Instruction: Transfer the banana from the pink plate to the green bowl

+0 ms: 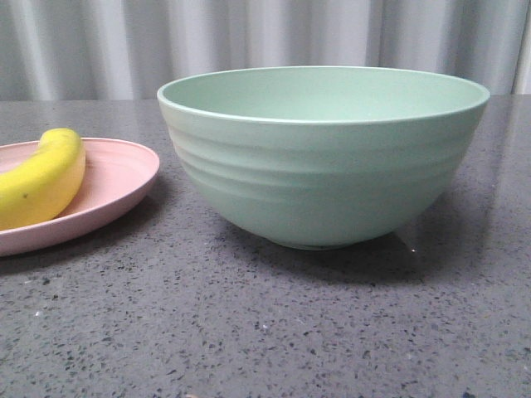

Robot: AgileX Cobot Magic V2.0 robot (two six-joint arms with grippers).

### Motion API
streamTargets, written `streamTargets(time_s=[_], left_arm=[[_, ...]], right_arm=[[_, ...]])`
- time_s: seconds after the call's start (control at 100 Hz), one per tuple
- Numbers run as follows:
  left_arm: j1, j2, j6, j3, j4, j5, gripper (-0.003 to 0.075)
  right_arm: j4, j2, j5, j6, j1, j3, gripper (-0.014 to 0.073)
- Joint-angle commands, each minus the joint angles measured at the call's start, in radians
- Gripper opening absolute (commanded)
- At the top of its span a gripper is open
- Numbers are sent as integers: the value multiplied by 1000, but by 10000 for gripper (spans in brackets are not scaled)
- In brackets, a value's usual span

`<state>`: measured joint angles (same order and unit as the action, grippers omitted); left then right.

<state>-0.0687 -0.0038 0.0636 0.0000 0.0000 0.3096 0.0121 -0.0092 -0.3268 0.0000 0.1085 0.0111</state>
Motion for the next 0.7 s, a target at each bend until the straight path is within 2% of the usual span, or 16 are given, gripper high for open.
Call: streamTargets(time_s=[0.0,0.14,0.39,0.69], left_arm=[[1,-29,-6,11,0,-114,-20],[1,-29,-6,11,-9,-158,-20],[1,-29,-6,11,-10,-166,-20],[1,-29,-6,11,-16,-166,-20]], right_arm=[[-31,-25,22,0,5,19,-65],[-59,-25,29,0,5,19,-65],[-59,-25,180,0,5,19,-65],[-59,-25,183,0,5,19,-65]])
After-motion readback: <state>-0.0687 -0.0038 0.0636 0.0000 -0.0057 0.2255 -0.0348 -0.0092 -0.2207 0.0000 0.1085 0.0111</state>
